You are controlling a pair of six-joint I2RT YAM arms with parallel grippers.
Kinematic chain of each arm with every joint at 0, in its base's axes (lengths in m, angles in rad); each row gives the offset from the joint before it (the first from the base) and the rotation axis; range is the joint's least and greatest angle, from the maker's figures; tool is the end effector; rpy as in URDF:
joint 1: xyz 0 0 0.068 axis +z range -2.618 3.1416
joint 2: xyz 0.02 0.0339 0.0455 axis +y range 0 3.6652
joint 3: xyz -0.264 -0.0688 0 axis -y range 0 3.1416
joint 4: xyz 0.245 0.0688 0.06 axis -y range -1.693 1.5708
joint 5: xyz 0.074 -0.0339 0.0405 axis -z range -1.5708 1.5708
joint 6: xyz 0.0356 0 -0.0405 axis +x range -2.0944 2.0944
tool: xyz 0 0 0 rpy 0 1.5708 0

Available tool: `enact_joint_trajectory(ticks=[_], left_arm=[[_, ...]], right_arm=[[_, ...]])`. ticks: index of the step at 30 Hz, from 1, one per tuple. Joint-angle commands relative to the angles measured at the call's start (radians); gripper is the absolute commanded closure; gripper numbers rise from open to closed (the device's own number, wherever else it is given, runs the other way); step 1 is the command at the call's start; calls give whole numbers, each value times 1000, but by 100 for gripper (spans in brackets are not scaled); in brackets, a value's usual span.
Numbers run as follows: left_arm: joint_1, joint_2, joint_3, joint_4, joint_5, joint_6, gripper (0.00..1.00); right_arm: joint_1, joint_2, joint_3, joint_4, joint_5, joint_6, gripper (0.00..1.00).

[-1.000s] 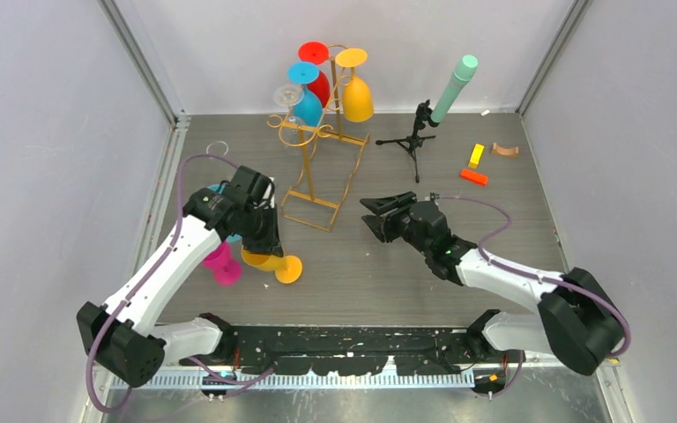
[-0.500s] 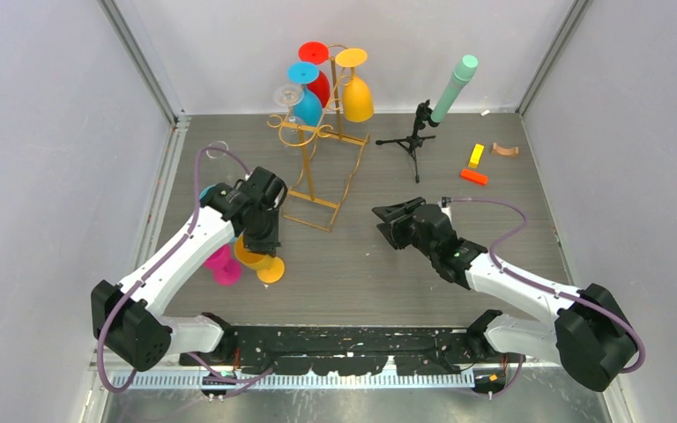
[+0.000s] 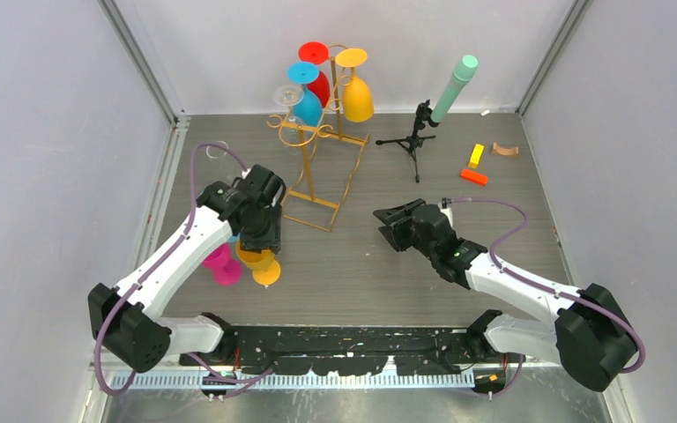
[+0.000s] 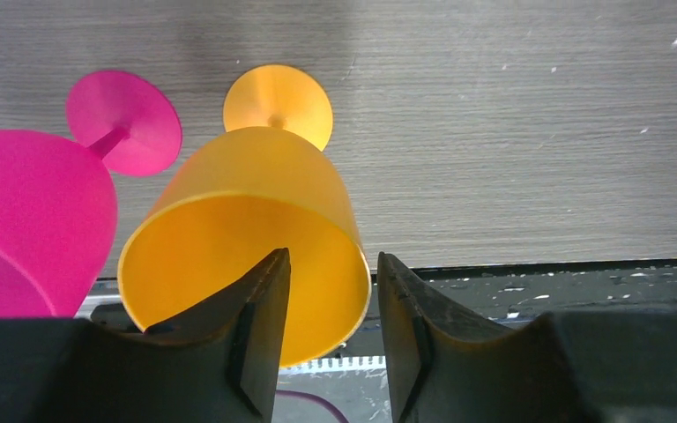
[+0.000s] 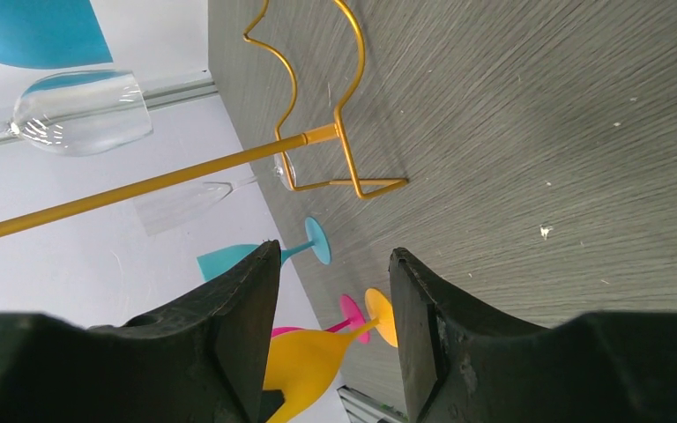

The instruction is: Take the wine glass off the wine glass rack

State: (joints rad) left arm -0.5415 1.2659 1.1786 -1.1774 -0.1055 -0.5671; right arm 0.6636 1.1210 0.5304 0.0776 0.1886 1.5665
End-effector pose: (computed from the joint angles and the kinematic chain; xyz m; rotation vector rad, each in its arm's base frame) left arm 0.1930 -0.1117 0.2994 -0.0592 2.8241 -0.1025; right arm 0.1909 0.1408 0.2112 1.1122 2.0039 1.1056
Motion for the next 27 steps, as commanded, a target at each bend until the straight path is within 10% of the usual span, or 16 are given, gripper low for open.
enact_joint_trajectory(ticks=[1,18,27], left_arm=[[-3,-74,83,1,-21,7,54],[-3,-543,-3,455,16,102,1],[-3,-690,-54,515,16,104,0]], right_arm=[[-3,-32,50,-18,64,-41,46],[-58,36,402,-179,85,-478,32],[-198,240,716,-173,-26,-586,18]])
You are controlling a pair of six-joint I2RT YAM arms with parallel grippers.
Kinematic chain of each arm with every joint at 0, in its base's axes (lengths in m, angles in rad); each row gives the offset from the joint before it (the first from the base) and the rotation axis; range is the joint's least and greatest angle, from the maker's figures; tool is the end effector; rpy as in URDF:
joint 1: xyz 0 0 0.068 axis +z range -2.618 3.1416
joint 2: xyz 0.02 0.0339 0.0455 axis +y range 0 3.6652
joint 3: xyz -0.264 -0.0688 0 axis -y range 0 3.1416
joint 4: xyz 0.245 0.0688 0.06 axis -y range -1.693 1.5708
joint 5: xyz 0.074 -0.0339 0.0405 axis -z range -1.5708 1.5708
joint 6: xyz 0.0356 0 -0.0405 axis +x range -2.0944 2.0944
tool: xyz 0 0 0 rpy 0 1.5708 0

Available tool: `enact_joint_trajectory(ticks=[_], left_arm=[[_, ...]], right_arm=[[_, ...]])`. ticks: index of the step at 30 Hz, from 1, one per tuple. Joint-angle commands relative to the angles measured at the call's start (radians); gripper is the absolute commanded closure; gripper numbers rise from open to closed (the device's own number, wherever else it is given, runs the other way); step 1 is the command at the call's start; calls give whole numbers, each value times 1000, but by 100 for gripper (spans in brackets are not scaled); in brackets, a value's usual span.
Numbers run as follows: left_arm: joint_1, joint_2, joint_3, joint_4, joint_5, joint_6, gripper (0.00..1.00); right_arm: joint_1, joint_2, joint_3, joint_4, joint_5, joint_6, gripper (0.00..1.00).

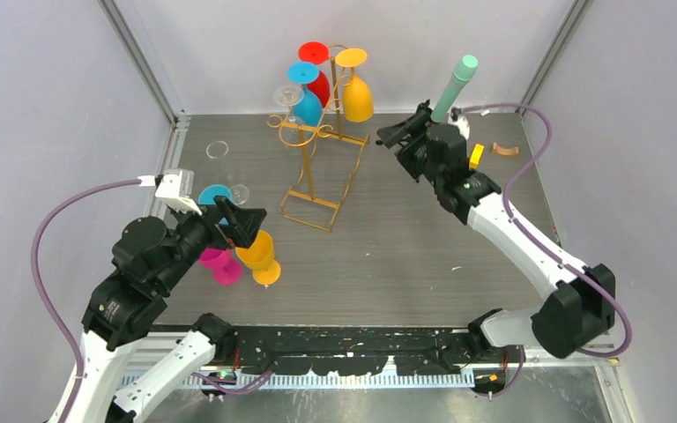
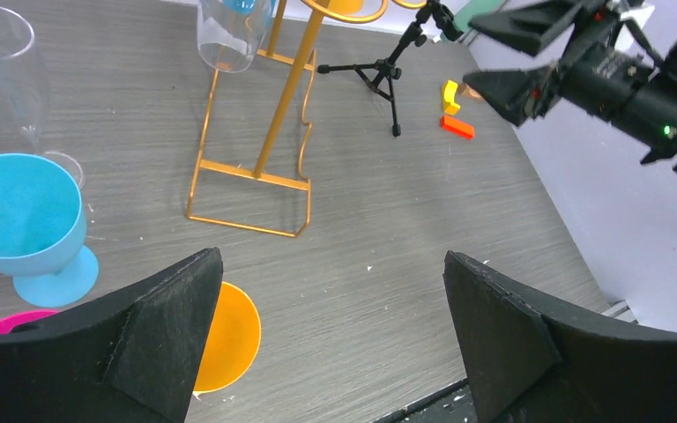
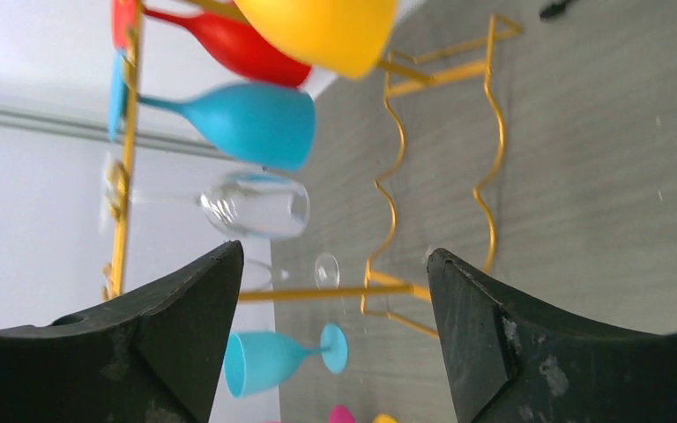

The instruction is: Take the wine glass off the wine glass rack

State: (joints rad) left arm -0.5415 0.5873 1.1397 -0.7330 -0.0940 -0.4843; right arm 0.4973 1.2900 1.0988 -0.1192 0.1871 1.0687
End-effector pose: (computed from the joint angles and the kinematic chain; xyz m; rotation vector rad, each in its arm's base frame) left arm 0.0745 -0.0409 0.4198 -0.0191 1.7981 -0.6617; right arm 0.2691 0.1385 0.3462 0.6852 1.8540 0.8835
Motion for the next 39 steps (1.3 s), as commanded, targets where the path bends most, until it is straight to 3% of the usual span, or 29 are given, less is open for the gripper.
enact_joint_trajectory(ticks=[1,12,19,21,24,26,29,39], left_arm=[[-3,-15,-15,62,-3,20,0],[-3,-21,3,3,-72,-17,0],[-3,-16,21,-10,-82,-11,0],[-3,-14,28,-16,-84,-8,0],[-3,-14,29,-17,-84,-9,0],[-3,-14,28,-17,-85,-9,0],[-3,-9,27,-16,-84,-9,0],[-3,-3,23,-17,-85,-12,0]], right_arm=[[-36,88,200,25,-4,-97,18],[-71,431,663,-10,126,-165,20],[-141,645,938,-54,-2,-139,20],[-149,694,1010,-86,-46,-134,25],[-154,758,1129,-160,-95,-131,39],[-154,783,1156,-187,-117,-124,46],[-154,781,1132,-157,-128,-111,48],[-142,739,1051,-101,-78,-108,41]])
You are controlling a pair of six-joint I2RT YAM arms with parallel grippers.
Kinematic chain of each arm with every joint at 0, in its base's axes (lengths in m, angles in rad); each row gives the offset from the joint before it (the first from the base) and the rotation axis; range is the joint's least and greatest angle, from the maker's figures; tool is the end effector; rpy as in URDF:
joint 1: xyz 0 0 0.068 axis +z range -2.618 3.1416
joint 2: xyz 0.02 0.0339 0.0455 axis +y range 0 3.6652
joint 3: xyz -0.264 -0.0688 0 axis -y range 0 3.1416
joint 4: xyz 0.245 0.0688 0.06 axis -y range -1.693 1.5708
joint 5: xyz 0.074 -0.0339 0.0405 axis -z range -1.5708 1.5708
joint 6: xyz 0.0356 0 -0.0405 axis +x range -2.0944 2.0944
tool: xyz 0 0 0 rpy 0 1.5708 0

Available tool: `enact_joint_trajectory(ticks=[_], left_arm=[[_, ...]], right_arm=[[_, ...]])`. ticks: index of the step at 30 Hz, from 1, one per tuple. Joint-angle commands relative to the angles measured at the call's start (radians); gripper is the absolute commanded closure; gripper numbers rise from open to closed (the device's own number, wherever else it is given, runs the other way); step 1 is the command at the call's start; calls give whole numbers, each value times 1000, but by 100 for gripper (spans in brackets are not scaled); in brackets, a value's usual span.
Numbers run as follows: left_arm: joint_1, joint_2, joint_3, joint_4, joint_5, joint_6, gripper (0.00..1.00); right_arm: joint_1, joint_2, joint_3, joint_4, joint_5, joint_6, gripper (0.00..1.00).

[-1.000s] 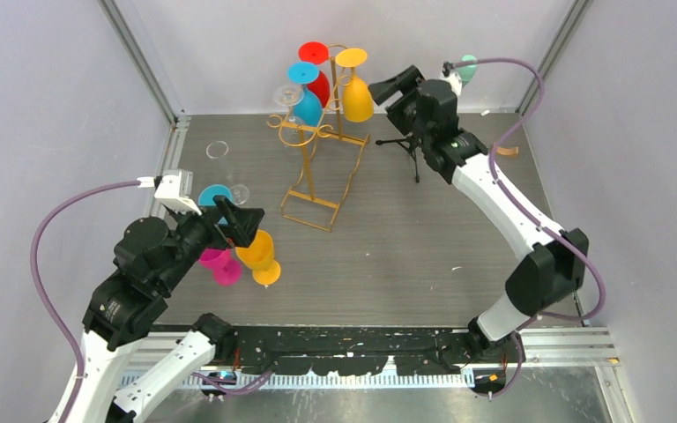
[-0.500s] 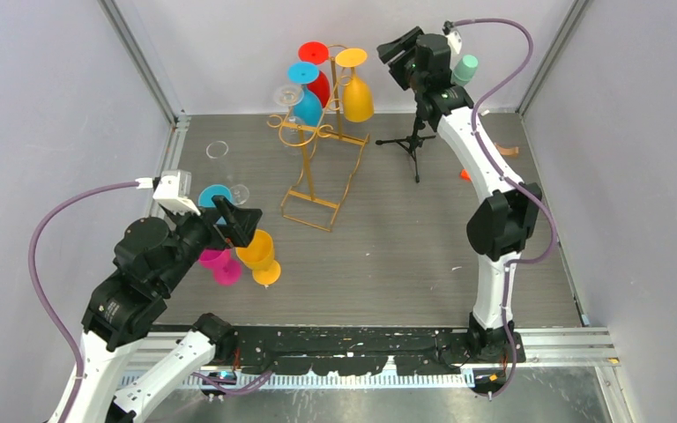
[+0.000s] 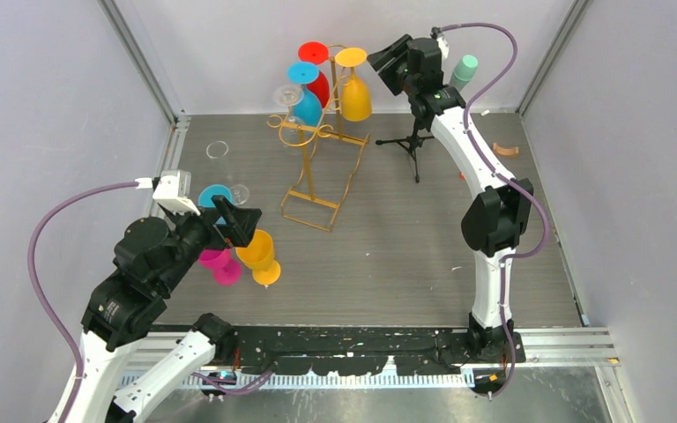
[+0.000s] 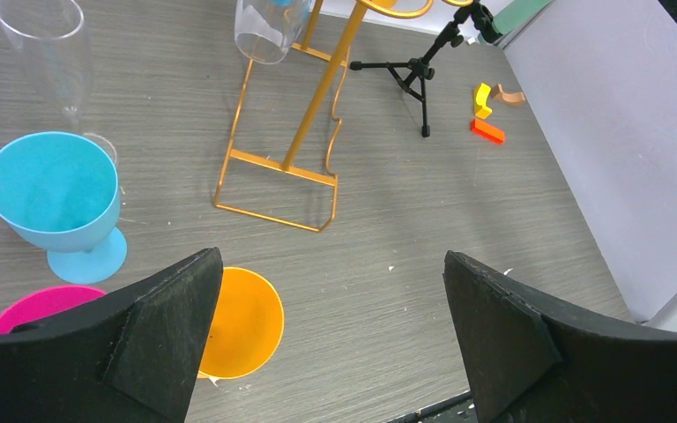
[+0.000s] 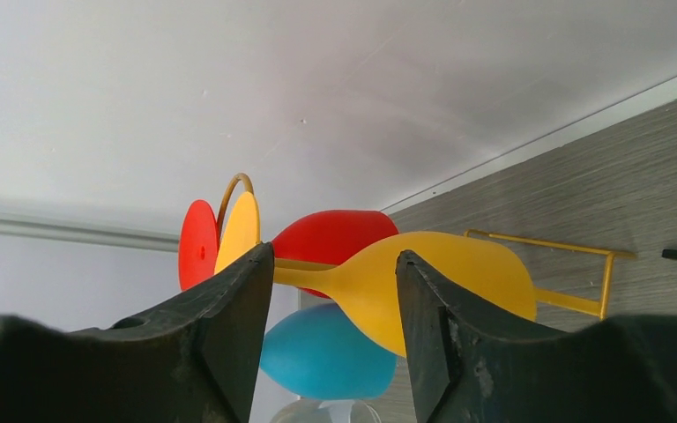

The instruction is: Take the wine glass off the wine glass rack

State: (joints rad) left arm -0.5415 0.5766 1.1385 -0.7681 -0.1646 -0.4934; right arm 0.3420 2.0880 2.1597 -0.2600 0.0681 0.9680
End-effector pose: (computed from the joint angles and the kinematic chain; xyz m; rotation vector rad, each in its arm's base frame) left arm 0.0723 -0.0367 0.4164 -0.0777 1.8121 -0.5976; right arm 0.4701 0.1648 0.3999 0.6176 1.7395 0.8802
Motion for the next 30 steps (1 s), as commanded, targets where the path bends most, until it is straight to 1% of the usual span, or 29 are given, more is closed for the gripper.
enact_joint_trajectory(ticks=[1,3,4,5,6,7,8,10,12,15,17,19,23,27,30], left_arm=[[-3,6,23,19,-15,-3,0],[-3,7,23,18,-17,-3,0],[-3,6,21,17,-18,-4,0],[-3,7,21,18,-18,-5,0],[-3,8,22,18,-19,-5,0],[-3,7,23,19,-19,-5,0],[-3,7,23,17,-21,-3,0],[-3,7,23,15,-22,-4,0],[-3,6,23,14,-23,-4,0],[-3,4,20,14,-25,-4,0],[-3,4,20,13,-27,-5,0],[-3,3,21,12,-26,-5,0],[-3,5,18,20,12,2,0],[-3,5,18,12,2,-1,0],[-3,5,20,13,16,6,0]], right_arm=[[14,-67,-17,51,46,-15,41],[17,-82,-39,71,54,-17,46],[21,-89,-56,80,63,-21,52],[24,-103,-65,97,79,-25,56],[30,-110,-82,106,87,-35,62],[33,-122,-88,123,104,-40,66],[37,-128,-101,129,113,-49,72],[44,-143,-115,142,139,-63,77],[47,-160,-132,171,150,-68,74],[54,-177,-164,199,156,-74,60],[57,-190,-185,224,157,-75,54],[59,-196,-192,240,156,-78,51],[61,-175,-176,237,137,-79,47],[61,-125,-141,219,111,-66,47],[61,-106,-119,220,93,-59,49]])
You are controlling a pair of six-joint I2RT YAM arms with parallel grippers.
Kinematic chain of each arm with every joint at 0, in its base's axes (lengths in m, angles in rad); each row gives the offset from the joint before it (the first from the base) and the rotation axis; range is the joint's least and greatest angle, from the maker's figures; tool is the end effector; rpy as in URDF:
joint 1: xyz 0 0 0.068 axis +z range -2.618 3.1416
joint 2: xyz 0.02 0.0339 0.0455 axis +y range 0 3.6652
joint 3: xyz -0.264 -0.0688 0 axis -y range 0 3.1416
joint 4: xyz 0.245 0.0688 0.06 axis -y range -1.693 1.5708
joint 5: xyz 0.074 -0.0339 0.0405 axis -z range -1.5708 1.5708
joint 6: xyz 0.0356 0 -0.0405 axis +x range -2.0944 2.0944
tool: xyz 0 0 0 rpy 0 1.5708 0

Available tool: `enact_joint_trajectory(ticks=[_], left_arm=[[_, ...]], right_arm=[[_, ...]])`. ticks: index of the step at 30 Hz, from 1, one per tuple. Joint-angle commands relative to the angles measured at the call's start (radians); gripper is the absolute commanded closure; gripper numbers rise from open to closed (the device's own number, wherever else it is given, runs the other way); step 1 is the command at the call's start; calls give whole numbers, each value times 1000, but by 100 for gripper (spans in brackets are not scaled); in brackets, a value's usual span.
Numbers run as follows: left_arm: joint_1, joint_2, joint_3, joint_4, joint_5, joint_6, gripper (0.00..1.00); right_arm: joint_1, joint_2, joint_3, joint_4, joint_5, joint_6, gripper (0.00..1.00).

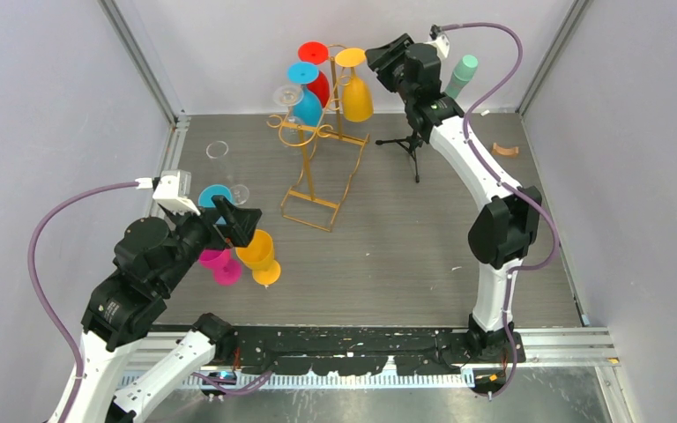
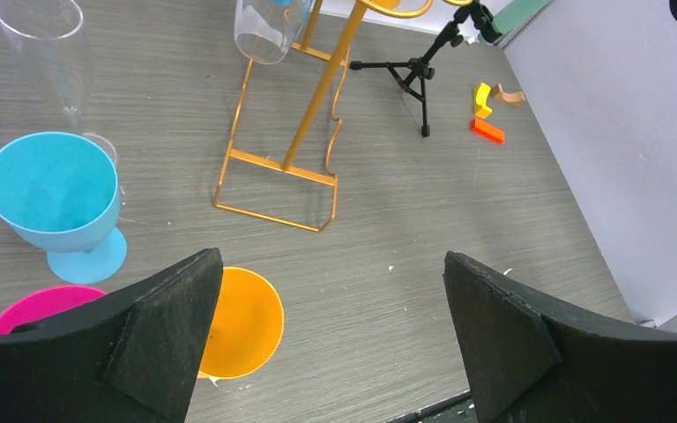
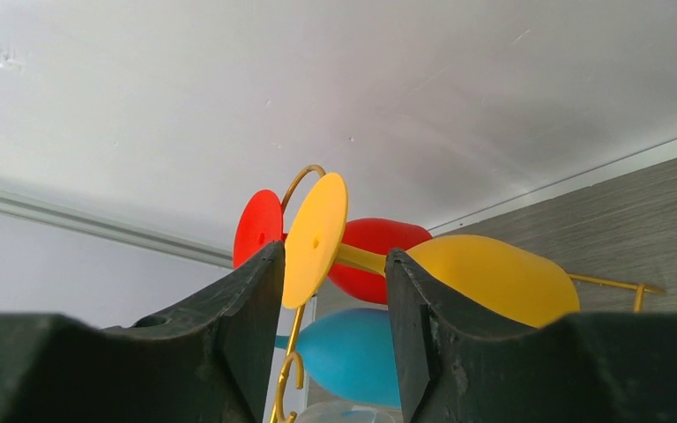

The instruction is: Take the wine glass off the wine glass rack

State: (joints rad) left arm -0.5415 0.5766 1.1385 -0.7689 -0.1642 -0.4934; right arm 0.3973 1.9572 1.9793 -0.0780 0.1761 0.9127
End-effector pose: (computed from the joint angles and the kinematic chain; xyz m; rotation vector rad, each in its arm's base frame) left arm 0.0723 -0.0367 0.4163 -0.0774 1.8130 -0.5976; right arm 0.4376 0.1769 0.4173 0.5673 1.5988 0.8555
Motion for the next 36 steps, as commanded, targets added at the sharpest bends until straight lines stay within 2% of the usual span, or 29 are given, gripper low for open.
enact_joint_trajectory(ticks=[1,6,11,14,23,28,36], left_arm=[[-3,7,20,16,30,9,0],[-3,19,17,20,81,19,0],[-3,31,17,20,72,29,0],[-3,37,20,19,62,36,0],[-3,48,20,13,46,55,0],[-3,61,24,14,38,67,0],[-3,69,26,16,25,74,0]], right_arm=[[6,32,68,48,-22,-6,50],[6,60,101,61,-36,-9,54],[6,101,144,46,-52,-10,55],[6,113,153,44,-47,-4,59],[6,93,113,115,5,-1,82],[6,74,102,120,22,19,99],[5,10,32,180,71,65,100]])
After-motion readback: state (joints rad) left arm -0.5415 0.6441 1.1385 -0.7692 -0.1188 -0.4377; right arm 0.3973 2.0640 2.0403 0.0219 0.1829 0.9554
